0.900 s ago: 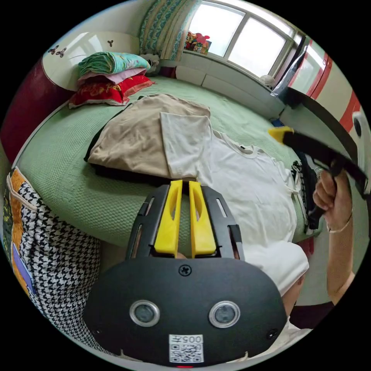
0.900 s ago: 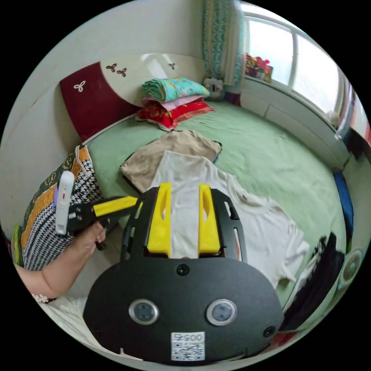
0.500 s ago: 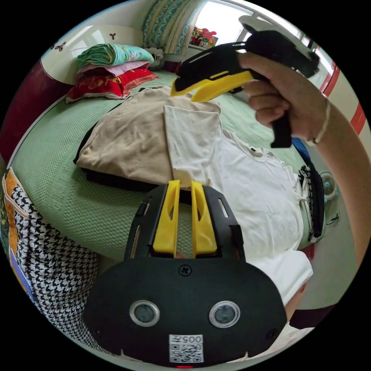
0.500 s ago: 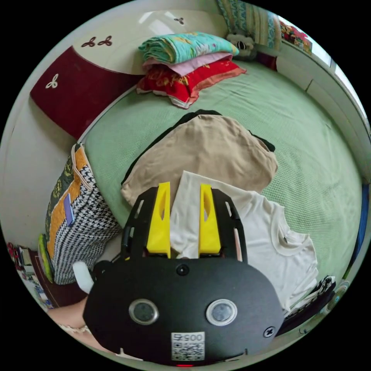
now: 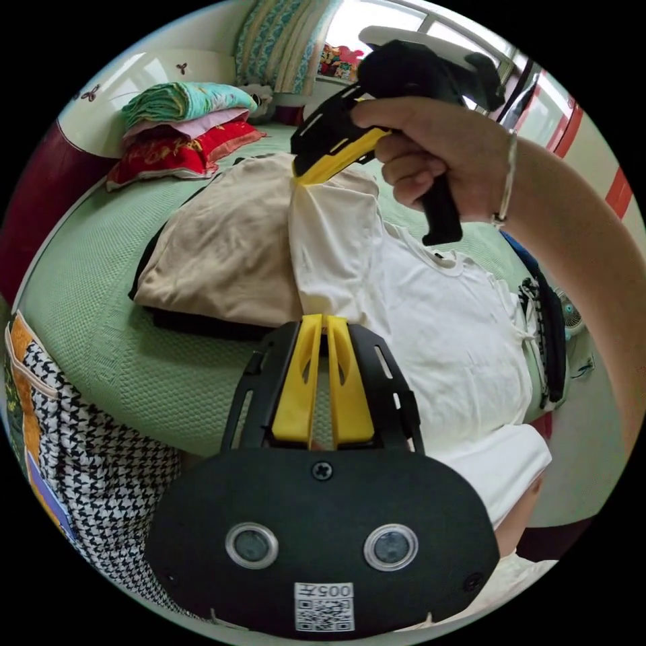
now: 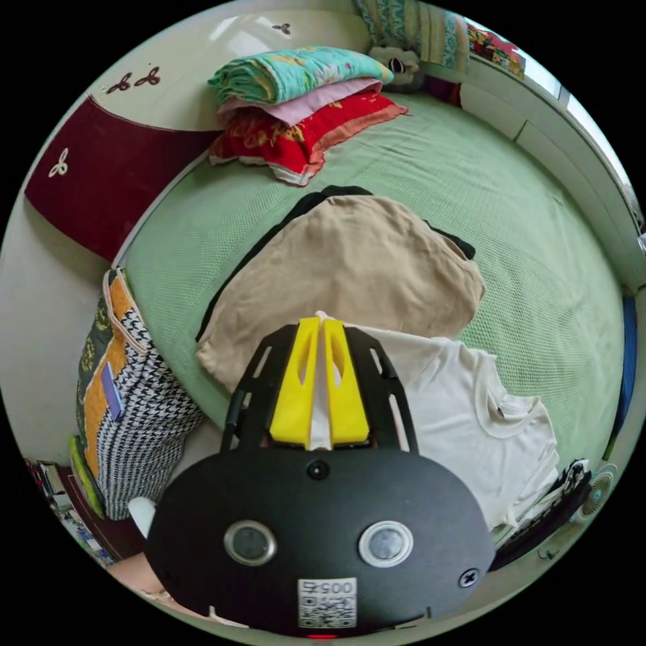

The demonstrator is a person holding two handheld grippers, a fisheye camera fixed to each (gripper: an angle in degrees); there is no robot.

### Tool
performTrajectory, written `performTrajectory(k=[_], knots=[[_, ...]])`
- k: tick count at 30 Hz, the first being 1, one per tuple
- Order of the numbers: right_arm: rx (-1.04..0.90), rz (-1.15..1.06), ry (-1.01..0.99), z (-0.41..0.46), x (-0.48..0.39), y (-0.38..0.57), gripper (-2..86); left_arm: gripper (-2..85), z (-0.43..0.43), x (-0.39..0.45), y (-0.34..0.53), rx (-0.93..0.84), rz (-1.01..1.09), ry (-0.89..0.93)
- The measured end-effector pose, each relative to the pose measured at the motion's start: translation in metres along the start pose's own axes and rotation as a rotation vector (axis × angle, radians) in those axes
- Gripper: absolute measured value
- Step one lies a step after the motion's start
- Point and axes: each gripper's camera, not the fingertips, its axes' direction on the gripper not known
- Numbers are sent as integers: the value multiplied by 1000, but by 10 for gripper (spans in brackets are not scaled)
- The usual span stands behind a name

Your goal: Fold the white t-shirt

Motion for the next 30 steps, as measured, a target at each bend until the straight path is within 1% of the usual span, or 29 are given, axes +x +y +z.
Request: performTrajectory(k=[7, 14, 18, 20, 22, 26, 30], knots=[[98, 53, -76, -85, 41, 25, -10, -5, -13, 27, 10, 69, 65, -59], [144, 154, -94, -143, 109, 74, -2, -4, -6, 53, 21, 67, 92, -6], [128, 231, -103, -137, 152, 100, 18, 11, 11, 67, 26, 38, 88, 19], [76, 326, -101, -121, 185, 113, 37, 32, 18, 73, 25, 17, 84, 12], [58, 355, -123, -115, 202, 121, 46, 53, 26, 82, 23, 21, 99, 1], [78, 307, -220, -125, 207, 134, 59, 79, 38, 96, 14, 34, 145, 31], [63, 250, -168, -137, 204, 139, 59, 84, 61, 128, 5, 5, 216, 60]])
